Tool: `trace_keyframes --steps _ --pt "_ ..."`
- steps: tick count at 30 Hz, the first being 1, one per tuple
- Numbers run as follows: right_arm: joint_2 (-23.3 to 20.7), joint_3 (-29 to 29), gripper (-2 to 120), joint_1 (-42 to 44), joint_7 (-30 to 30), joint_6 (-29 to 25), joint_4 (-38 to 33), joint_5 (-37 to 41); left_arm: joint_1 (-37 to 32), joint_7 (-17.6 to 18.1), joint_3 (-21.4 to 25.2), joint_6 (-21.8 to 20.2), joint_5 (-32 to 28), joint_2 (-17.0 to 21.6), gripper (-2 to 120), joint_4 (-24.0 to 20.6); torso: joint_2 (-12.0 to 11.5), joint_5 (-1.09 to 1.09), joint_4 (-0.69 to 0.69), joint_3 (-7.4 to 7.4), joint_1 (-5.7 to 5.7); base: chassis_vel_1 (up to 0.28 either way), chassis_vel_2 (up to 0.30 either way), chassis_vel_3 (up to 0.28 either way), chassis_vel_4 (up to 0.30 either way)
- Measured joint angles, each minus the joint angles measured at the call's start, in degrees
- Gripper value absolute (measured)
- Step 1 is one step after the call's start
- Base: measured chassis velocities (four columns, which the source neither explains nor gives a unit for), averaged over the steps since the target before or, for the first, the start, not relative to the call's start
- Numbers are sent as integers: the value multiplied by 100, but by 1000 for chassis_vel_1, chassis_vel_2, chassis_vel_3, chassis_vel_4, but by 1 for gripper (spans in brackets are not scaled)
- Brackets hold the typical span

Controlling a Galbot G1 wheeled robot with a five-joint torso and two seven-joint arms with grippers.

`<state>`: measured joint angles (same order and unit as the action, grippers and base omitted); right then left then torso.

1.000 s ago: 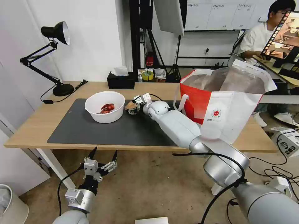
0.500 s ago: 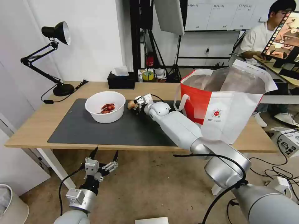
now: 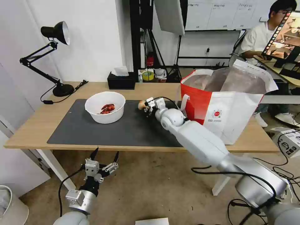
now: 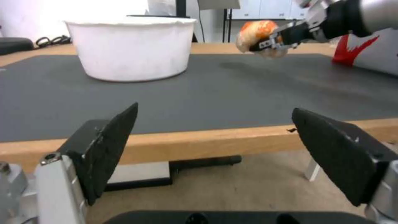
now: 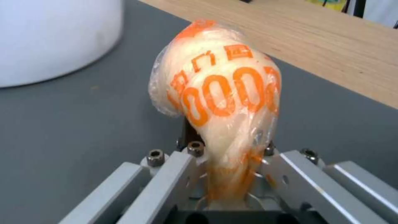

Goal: Pick up the trash from the table and place it into the takeout bag.

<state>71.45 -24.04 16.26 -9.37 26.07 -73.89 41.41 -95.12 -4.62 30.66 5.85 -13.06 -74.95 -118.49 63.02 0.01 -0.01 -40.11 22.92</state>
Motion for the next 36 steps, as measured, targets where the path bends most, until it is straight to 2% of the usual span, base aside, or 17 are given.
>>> trace_keyframes --steps 5,6,8,12,18,22,26,29,36 --pt "-300 7 7 414 -375 0 -933 76 -48 0 -5 0 27 -20 100 -5 0 -1 1 0 0 0 0 0 0" --pt "-300 7 7 414 -375 0 -933 76 -48 0 -5 0 27 -20 100 -5 0 -1 1 0 0 0 0 0 0" --pt "-469 64 7 664 -636 -15 -1459 131 -53 0 -7 0 32 -30 100 -16 0 0 1 0 0 0 0 0 0" --pt "-601 156 6 858 -760 -38 -1850 131 -53 0 -1 0 32 -29 100 -21 0 0 1 0 0 0 0 0 0" --pt "-970 451 6 1372 -1009 -189 -2834 101 -64 3 -15 -2 82 -53 100 -27 1 0 0 1 -1 0 0 0 0" --pt "-1051 545 6 1507 -1078 -254 -3047 59 -67 2 -33 -4 108 -67 100 -27 1 1 0 1 -1 0 0 0 0" --pt "-1223 777 6 1700 -1129 -546 -3383 -121 -80 2 -56 -6 148 -88 100 -39 1 0 0 0 0 0 0 0 0" --pt "-1379 1172 6 1711 -1131 -935 -3632 -424 -115 2 -60 -9 191 -110 100 -71 1 0 1 1 -1 0 0 0 0" --pt "-1550 1638 6 1698 -1203 -1187 -3845 -482 -153 1 -62 -12 236 -129 100 -101 1 0 1 0 -1 0 0 0 0"
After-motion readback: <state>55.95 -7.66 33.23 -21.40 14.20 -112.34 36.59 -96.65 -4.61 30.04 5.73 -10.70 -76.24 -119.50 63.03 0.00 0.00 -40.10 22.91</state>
